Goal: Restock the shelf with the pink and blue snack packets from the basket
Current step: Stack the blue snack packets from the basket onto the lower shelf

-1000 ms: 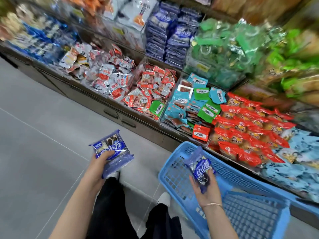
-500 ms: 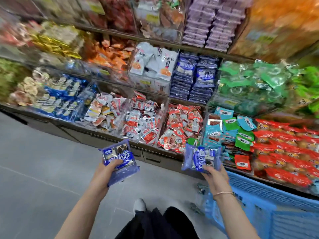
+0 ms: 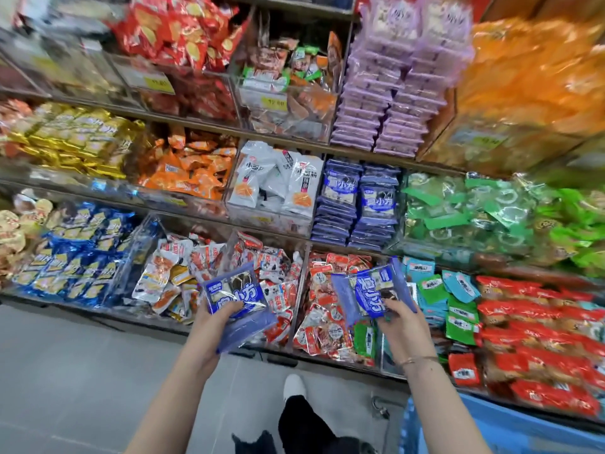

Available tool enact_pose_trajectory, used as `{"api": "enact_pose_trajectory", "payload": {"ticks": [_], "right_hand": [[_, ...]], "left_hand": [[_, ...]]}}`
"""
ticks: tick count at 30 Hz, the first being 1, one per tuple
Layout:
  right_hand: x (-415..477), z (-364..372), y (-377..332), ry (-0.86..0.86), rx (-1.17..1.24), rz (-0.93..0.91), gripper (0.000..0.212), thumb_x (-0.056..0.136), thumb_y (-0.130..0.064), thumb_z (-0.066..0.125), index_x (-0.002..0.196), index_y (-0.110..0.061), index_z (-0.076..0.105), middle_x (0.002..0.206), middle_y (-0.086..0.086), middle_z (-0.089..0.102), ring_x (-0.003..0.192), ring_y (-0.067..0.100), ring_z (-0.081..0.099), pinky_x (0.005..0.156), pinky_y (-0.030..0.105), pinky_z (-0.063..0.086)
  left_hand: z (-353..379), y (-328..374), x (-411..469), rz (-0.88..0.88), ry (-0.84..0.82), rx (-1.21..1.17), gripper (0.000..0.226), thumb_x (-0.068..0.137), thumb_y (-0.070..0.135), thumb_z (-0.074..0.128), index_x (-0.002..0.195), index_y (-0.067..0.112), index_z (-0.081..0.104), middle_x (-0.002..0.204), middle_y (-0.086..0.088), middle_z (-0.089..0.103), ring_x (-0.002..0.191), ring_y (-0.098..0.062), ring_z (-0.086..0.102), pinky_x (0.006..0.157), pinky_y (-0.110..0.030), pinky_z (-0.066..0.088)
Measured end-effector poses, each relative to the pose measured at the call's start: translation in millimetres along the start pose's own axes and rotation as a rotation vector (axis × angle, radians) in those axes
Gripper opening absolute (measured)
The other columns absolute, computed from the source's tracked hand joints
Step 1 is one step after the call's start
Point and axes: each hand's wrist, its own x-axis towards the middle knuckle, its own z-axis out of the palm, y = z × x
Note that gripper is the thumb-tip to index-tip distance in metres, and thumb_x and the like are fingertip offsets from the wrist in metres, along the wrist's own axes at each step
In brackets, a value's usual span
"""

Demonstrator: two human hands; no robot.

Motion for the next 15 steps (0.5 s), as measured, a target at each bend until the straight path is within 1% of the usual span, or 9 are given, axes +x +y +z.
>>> {"api": "enact_pose_trajectory", "payload": {"ticks": [2, 4, 6, 7, 9, 11, 12, 14, 15], "right_hand": [[18, 8, -6, -0.002, 0.047, 0.029, 0.022, 0.093, 0.003, 0.043, 0.085, -0.013, 0.055, 0.072, -0.001, 0.065, 0.06, 0.003, 0.063, 0.06, 0.021, 0.049], [32, 17, -13, -0.005, 0.109, 0.068, 0.014, 0.096, -0.007, 0.043, 0.099, -0.009, 0.057, 0.093, 0.011, 0.062, 0.076, 0.017, 0.066, 0.074, 0.037, 0.05], [48, 24, -18, -0.023, 0.146, 0.165, 0.036, 0.097, -0.022, 0.046, 0.128, -0.005, 0.049, 0.127, 0.019, 0.053, 0.11, 0.035, 0.059, 0.097, 0.054, 0.043], [55, 26, -21, -0.027, 0.145, 0.186, 0.047, 0.096, -0.03, 0.047, 0.138, -0.009, 0.041, 0.141, 0.016, 0.043, 0.123, 0.038, 0.049, 0.103, 0.057, 0.037], [70, 32, -24, -0.014, 0.117, 0.203, 0.058, 0.094, -0.041, 0.047, 0.146, -0.021, 0.03, 0.152, 0.009, 0.029, 0.134, 0.035, 0.037, 0.107, 0.056, 0.034], [81, 42, -29, 0.027, 0.092, 0.23, 0.06, 0.094, -0.046, 0.043, 0.148, -0.027, 0.024, 0.154, 0.009, 0.026, 0.132, 0.034, 0.04, 0.106, 0.053, 0.037], [84, 47, -32, 0.036, 0.102, 0.255, 0.058, 0.095, -0.046, 0.042, 0.147, -0.025, 0.026, 0.151, 0.011, 0.031, 0.125, 0.036, 0.047, 0.102, 0.051, 0.041], [86, 56, -42, -0.001, 0.152, 0.277, 0.041, 0.098, -0.035, 0.043, 0.134, -0.017, 0.047, 0.129, 0.013, 0.056, 0.101, 0.034, 0.061, 0.086, 0.044, 0.05], [87, 60, -47, -0.021, 0.134, 0.253, 0.026, 0.096, -0.025, 0.045, 0.115, -0.014, 0.059, 0.108, 0.01, 0.066, 0.086, 0.028, 0.065, 0.075, 0.039, 0.052]], "left_hand": [[15, 11, 16, 0.017, -0.007, 0.0, 0.032, 0.086, 0.004, 0.06, 0.118, 0.009, 0.056, 0.095, -0.015, 0.072, 0.073, -0.027, 0.07, 0.058, -0.029, 0.053], [33, 22, 31, 0.032, -0.019, -0.01, 0.029, 0.086, 0.004, 0.06, 0.113, 0.011, 0.057, 0.087, -0.01, 0.074, 0.067, -0.023, 0.07, 0.051, -0.026, 0.052], [48, 32, 47, 0.048, -0.031, -0.016, 0.029, 0.086, 0.004, 0.061, 0.113, 0.014, 0.057, 0.085, -0.008, 0.074, 0.067, -0.023, 0.071, 0.052, -0.026, 0.053], [54, 36, 53, 0.047, -0.039, -0.013, 0.032, 0.085, 0.005, 0.061, 0.116, 0.013, 0.057, 0.089, -0.009, 0.074, 0.071, -0.025, 0.071, 0.056, -0.029, 0.053], [65, 45, 64, 0.038, -0.056, -0.018, 0.037, 0.085, 0.007, 0.063, 0.121, 0.009, 0.055, 0.097, -0.014, 0.073, 0.076, -0.029, 0.07, 0.061, -0.032, 0.053], [70, 54, 74, 0.038, -0.082, -0.02, 0.039, 0.083, 0.008, 0.065, 0.121, 0.01, 0.056, 0.098, -0.015, 0.073, 0.077, -0.031, 0.071, 0.062, -0.033, 0.054], [72, 58, 79, 0.044, -0.092, -0.015, 0.038, 0.083, 0.009, 0.066, 0.12, 0.013, 0.057, 0.097, -0.013, 0.074, 0.078, -0.031, 0.071, 0.063, -0.033, 0.054], [76, 67, 88, 0.052, -0.123, -0.01, 0.037, 0.082, 0.011, 0.067, 0.117, 0.02, 0.057, 0.096, -0.009, 0.075, 0.082, -0.03, 0.072, 0.067, -0.034, 0.054], [77, 71, 92, 0.052, -0.147, -0.012, 0.037, 0.082, 0.012, 0.067, 0.116, 0.022, 0.057, 0.097, -0.008, 0.075, 0.083, -0.029, 0.072, 0.067, -0.035, 0.054]]}}
